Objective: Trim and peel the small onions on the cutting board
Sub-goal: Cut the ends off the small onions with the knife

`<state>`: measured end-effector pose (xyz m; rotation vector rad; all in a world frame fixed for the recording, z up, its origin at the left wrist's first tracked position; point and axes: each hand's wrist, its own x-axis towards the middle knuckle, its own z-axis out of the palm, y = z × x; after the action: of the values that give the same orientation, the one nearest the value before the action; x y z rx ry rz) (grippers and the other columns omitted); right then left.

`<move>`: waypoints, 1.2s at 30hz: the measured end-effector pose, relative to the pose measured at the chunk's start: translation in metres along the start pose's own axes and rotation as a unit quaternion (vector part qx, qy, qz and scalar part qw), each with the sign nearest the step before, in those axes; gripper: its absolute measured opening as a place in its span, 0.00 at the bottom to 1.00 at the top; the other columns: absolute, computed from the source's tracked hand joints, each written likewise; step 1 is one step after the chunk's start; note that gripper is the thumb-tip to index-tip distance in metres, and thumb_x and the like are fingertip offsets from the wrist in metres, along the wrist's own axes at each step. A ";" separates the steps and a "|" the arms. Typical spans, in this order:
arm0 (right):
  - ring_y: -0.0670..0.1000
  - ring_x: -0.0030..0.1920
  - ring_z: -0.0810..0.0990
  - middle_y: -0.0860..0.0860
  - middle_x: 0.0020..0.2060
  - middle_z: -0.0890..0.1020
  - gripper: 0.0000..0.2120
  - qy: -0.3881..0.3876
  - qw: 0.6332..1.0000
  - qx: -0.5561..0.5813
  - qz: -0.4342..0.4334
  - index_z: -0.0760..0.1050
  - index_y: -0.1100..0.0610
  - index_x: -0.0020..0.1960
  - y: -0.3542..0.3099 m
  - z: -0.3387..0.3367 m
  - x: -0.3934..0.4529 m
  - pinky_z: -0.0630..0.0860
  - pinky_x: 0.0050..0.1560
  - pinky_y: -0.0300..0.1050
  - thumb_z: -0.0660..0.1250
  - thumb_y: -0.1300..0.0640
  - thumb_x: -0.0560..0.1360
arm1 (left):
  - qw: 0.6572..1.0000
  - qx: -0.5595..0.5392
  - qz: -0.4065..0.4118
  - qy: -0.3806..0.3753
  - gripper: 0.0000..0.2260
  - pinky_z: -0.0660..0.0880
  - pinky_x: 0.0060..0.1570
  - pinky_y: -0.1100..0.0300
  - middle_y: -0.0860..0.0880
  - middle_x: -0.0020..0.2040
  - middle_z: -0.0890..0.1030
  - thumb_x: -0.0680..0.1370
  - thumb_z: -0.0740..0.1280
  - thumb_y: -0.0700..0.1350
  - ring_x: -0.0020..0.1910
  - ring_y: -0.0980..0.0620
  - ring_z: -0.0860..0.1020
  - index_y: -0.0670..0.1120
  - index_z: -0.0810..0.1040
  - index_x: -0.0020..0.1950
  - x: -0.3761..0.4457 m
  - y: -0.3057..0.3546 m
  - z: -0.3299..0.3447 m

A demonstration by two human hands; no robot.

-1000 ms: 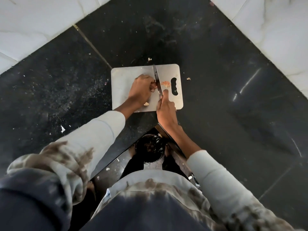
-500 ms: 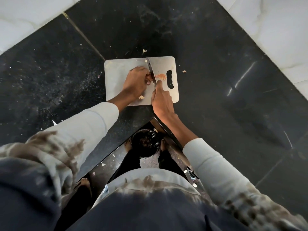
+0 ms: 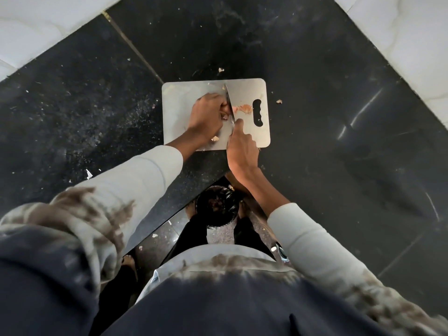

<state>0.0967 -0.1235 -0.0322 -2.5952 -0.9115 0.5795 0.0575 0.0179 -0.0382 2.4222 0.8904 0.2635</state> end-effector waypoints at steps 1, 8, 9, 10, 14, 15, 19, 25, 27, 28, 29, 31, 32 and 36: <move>0.63 0.41 0.81 0.57 0.42 0.81 0.13 -0.004 1.000 -0.005 0.006 0.63 0.55 0.71 0.004 0.000 -0.007 0.72 0.38 0.59 0.55 0.59 0.88 | 1.000 0.001 -0.002 0.004 0.07 0.80 0.50 0.49 0.50 0.45 0.82 0.75 0.70 0.35 0.46 0.49 0.79 0.47 0.81 0.43 -0.001 0.001 0.000; 0.65 0.45 0.81 0.60 0.46 0.82 0.11 -0.026 0.999 -0.023 0.009 0.63 0.57 0.70 0.021 -0.007 -0.034 0.71 0.41 0.57 0.56 0.58 0.88 | 0.999 0.014 -0.033 0.023 0.04 0.80 0.55 0.49 0.48 0.51 0.84 0.78 0.71 0.37 0.52 0.47 0.79 0.45 0.82 0.49 -0.005 0.010 -0.001; 0.65 0.44 0.81 0.60 0.45 0.82 0.10 -0.023 1.000 -0.019 0.002 0.63 0.57 0.69 0.022 -0.011 -0.031 0.70 0.41 0.57 0.55 0.57 0.88 | 0.999 0.012 -0.038 0.023 0.03 0.81 0.55 0.49 0.48 0.51 0.83 0.78 0.71 0.38 0.51 0.48 0.78 0.46 0.82 0.49 -0.005 0.010 -0.001; 0.65 0.44 0.81 0.59 0.44 0.81 0.09 -0.016 1.000 -0.015 -0.005 0.63 0.58 0.67 0.022 -0.015 -0.029 0.69 0.40 0.57 0.55 0.57 0.88 | 0.999 0.006 -0.044 0.022 0.03 0.81 0.55 0.50 0.48 0.51 0.83 0.78 0.72 0.39 0.51 0.49 0.78 0.46 0.81 0.49 -0.004 0.012 -0.001; 0.62 0.40 0.79 0.55 0.39 0.77 0.10 0.017 1.000 0.023 0.000 0.65 0.60 0.66 0.022 -0.028 -0.022 0.70 0.40 0.56 0.54 0.57 0.88 | 0.998 0.028 -0.059 0.021 0.06 0.79 0.61 0.49 0.46 0.56 0.83 0.80 0.71 0.45 0.56 0.47 0.79 0.46 0.81 0.56 -0.002 0.020 -0.001; 0.62 0.40 0.80 0.55 0.39 0.78 0.10 0.025 0.999 0.035 0.000 0.65 0.61 0.67 0.021 -0.031 -0.020 0.71 0.39 0.56 0.54 0.57 0.88 | 0.996 0.063 -0.055 0.017 0.10 0.75 0.65 0.48 0.45 0.58 0.83 0.80 0.70 0.48 0.59 0.45 0.79 0.46 0.80 0.58 -0.001 0.022 0.000; 0.60 0.39 0.79 0.55 0.40 0.80 0.12 0.031 0.998 0.050 0.006 0.65 0.61 0.68 0.021 -0.040 -0.010 0.73 0.40 0.57 0.54 0.56 0.89 | 0.986 0.149 -0.077 -0.014 0.26 0.67 0.68 0.40 0.43 0.59 0.84 0.80 0.67 0.63 0.62 0.40 0.79 0.45 0.74 0.68 0.003 0.026 0.000; 0.53 0.38 0.80 0.52 0.42 0.81 0.13 0.038 0.994 0.099 0.021 0.67 0.58 0.69 0.023 -0.042 -0.005 0.77 0.39 0.56 0.54 0.53 0.89 | 0.992 0.116 0.000 -0.044 0.19 0.66 0.71 0.42 0.47 0.67 0.79 0.83 0.66 0.57 0.68 0.45 0.75 0.50 0.75 0.70 0.012 0.015 -0.031; 0.53 0.38 0.82 0.52 0.42 0.82 0.13 0.041 0.992 0.114 0.025 0.67 0.57 0.70 0.024 -0.041 -0.005 0.80 0.39 0.57 0.55 0.52 0.89 | 0.985 0.123 0.076 -0.094 0.16 0.66 0.72 0.43 0.48 0.68 0.77 0.81 0.69 0.49 0.69 0.46 0.74 0.52 0.77 0.69 0.017 0.008 -0.042; 0.52 0.38 0.82 0.52 0.42 0.82 0.13 0.041 0.992 0.120 0.027 0.67 0.57 0.70 0.024 -0.041 -0.004 0.80 0.38 0.56 0.55 0.52 0.89 | 0.979 0.123 0.105 -0.123 0.16 0.66 0.72 0.43 0.48 0.69 0.77 0.81 0.71 0.46 0.70 0.46 0.73 0.52 0.78 0.68 0.017 0.007 -0.046; 0.51 0.38 0.82 0.52 0.42 0.82 0.13 0.039 0.991 0.122 0.029 0.67 0.57 0.70 0.024 -0.040 -0.004 0.79 0.38 0.55 0.55 0.52 0.89 | 0.975 0.121 0.123 -0.141 0.17 0.67 0.73 0.44 0.48 0.70 0.77 0.80 0.73 0.45 0.71 0.45 0.73 0.51 0.79 0.68 0.018 0.007 -0.047; 0.52 0.39 0.82 0.53 0.44 0.83 0.13 0.038 0.992 0.120 0.029 0.67 0.57 0.69 0.024 -0.041 -0.003 0.79 0.40 0.55 0.54 0.52 0.89 | 0.972 0.120 0.140 -0.147 0.18 0.68 0.72 0.45 0.48 0.70 0.78 0.78 0.76 0.47 0.72 0.45 0.73 0.50 0.81 0.67 0.016 0.010 -0.043; 0.54 0.41 0.83 0.53 0.45 0.83 0.13 0.040 0.992 0.119 0.030 0.67 0.57 0.69 0.024 -0.040 -0.002 0.80 0.43 0.57 0.54 0.52 0.89 | 0.971 0.125 0.145 -0.145 0.18 0.68 0.71 0.46 0.48 0.70 0.78 0.78 0.77 0.48 0.72 0.46 0.73 0.50 0.81 0.67 0.015 0.013 -0.040; 0.56 0.43 0.83 0.52 0.43 0.81 0.13 0.037 0.991 0.125 0.039 0.67 0.58 0.69 0.024 -0.039 -0.002 0.80 0.48 0.61 0.53 0.52 0.89 | 0.975 0.136 0.134 -0.117 0.18 0.69 0.71 0.48 0.48 0.69 0.80 0.79 0.75 0.47 0.69 0.46 0.76 0.49 0.80 0.68 0.012 0.018 -0.022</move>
<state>0.1264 -0.1487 -0.0085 -2.4173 -0.6689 0.5753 0.0690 0.0238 -0.0096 2.7579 0.5210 -0.0515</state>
